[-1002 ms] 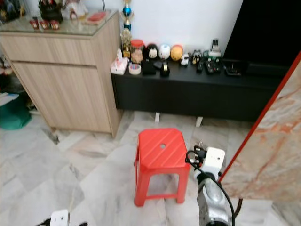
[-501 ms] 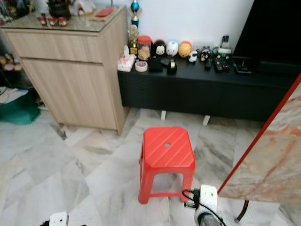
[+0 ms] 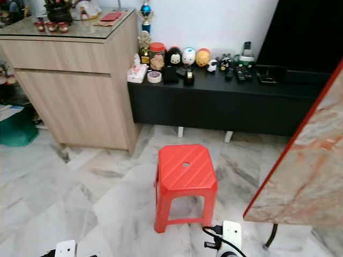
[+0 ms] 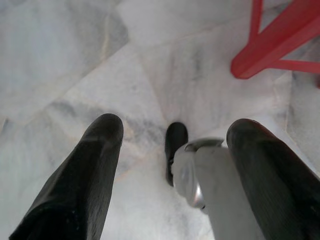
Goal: Hang keys on a hook
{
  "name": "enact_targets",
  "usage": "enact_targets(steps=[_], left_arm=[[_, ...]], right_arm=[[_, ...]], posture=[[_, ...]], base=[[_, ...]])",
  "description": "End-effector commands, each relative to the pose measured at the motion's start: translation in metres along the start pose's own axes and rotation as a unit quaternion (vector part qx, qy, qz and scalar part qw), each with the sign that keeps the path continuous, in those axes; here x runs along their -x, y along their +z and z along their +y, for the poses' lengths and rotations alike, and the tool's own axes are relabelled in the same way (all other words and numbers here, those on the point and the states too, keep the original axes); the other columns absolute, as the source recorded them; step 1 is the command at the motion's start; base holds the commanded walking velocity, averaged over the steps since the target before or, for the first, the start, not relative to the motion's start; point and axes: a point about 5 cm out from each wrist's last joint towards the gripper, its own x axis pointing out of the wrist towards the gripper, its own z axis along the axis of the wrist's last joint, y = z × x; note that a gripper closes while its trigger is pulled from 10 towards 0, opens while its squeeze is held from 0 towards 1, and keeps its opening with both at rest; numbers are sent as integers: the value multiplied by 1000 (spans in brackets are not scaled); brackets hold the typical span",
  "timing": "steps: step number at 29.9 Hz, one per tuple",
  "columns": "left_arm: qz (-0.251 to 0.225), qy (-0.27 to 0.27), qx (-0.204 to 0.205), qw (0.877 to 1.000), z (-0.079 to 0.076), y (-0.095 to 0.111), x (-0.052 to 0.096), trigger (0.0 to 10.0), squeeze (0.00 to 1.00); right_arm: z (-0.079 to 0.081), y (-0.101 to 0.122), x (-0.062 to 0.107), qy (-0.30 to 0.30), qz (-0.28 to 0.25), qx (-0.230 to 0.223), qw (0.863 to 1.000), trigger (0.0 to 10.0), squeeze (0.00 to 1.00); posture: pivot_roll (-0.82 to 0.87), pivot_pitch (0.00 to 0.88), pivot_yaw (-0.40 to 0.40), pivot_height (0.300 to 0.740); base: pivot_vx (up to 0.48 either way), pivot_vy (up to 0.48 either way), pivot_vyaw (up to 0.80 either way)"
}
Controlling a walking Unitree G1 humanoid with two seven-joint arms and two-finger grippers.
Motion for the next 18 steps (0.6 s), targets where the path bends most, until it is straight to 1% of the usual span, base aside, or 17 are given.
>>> enact_targets(steps=[1, 8, 11, 18], left_arm=[[7, -9, -9, 1000, -5, 0, -1, 10000, 0], [5, -11, -11, 1000, -6, -1, -1, 10000, 0], [5, -12, -11, 1000, -6, -1, -1, 10000, 0], [-1, -12, -8, 1000, -6, 1, -1, 10000, 0]], right_arm=[[-7, 2, 0, -14, -1, 7, 1000, 10000, 0], [-11, 7, 0, -23, -9, -2, 1000, 10000, 0], [-8, 7, -1, -21, -6, 8, 1000, 10000, 0], [-8, 7, -1, -20, -9, 1, 1000, 10000, 0]], posture=[[40, 0, -45, 740], [31, 0, -39, 740], [33, 0, -40, 740], [32, 0, -39, 740]], base=[[0, -469, 0], [0, -477, 0], [0, -480, 0], [0, -480, 0]])
